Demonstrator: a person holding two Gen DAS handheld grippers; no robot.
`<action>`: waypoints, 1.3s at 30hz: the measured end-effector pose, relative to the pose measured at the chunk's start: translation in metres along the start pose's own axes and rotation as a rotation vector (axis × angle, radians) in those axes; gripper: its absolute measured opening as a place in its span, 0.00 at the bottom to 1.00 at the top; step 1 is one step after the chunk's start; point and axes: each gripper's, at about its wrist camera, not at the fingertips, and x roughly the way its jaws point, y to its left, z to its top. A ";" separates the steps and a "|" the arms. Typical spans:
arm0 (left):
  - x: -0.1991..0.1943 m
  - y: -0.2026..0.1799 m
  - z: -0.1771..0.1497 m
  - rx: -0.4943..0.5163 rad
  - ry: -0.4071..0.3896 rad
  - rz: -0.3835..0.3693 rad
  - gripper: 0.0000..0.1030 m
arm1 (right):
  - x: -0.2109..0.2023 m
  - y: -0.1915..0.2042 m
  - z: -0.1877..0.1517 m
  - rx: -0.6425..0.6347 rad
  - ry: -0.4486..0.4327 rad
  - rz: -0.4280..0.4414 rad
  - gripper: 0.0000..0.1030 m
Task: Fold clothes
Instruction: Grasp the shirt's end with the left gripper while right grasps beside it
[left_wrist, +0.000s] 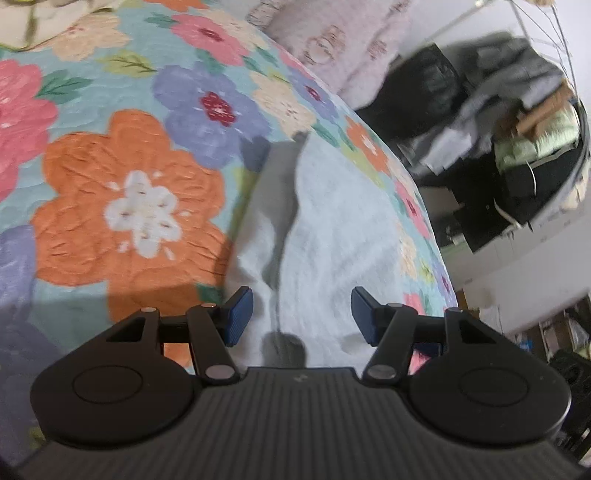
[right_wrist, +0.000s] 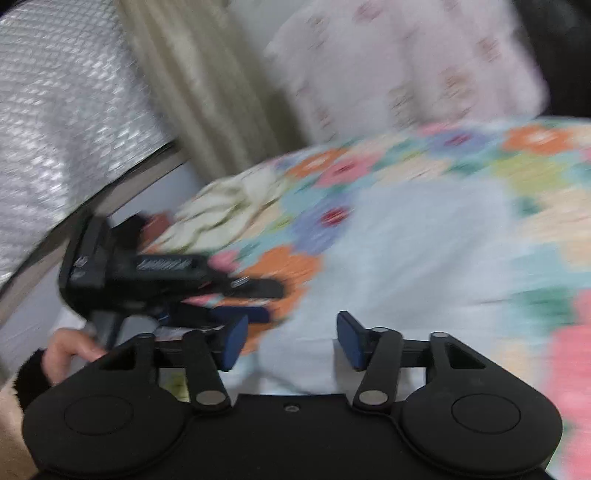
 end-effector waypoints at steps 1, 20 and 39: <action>0.004 -0.003 -0.002 0.013 0.006 0.010 0.62 | -0.011 -0.006 -0.001 -0.007 -0.015 -0.053 0.59; -0.005 -0.053 0.018 0.252 -0.144 0.183 0.00 | 0.001 -0.006 -0.041 -0.152 0.095 -0.347 0.25; 0.026 -0.034 -0.035 0.142 0.059 0.078 0.17 | -0.007 -0.016 -0.052 -0.088 0.091 -0.364 0.20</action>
